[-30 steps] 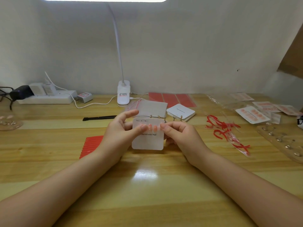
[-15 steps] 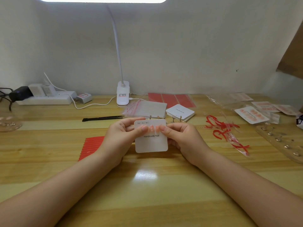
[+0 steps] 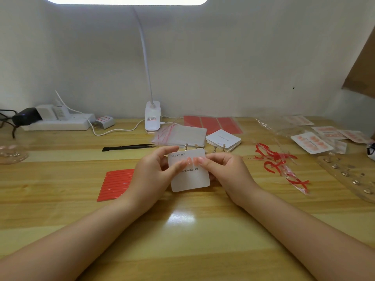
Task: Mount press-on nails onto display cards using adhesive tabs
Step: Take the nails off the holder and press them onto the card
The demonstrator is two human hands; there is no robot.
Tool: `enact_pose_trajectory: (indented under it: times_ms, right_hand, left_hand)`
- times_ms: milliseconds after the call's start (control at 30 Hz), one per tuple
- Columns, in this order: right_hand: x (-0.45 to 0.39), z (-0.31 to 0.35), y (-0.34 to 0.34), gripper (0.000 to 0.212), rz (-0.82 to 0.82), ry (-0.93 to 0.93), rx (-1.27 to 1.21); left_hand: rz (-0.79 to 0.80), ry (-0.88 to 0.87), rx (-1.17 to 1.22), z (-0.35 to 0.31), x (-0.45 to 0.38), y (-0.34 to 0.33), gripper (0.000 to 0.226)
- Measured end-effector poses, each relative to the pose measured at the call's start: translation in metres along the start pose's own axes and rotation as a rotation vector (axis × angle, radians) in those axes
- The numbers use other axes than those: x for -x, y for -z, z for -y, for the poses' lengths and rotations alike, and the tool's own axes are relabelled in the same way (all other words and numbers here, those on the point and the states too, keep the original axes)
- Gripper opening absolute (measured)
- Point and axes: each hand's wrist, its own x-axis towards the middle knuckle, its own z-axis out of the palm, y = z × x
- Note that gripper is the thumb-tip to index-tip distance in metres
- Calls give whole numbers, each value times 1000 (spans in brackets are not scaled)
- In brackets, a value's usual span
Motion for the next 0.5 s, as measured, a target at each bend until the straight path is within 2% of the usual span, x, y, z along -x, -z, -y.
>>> enact_pose_trajectory:
  times_ms: [67,167,300,400,500]
  right_hand:
    - [1,0,-2,16,-9,58,121]
    - [2,-1,-2,34,26,64,182]
    - [1,-1,-2,20,29,75,203]
    - [-1,-2,-1,14,8,59,152]
    - [-2,-1,1,13,-19,39,111]
  left_hand:
    - [-22,-71,-167,1,0,1,36]
    - [-34,-137,-370,3,-4,4,31]
    - [-31,-176,-504,5,-6,4,47]
    - [-44,-177,-401,3,-7,6,56]
    - [-157,-48,-71,-1,-15,15,39]
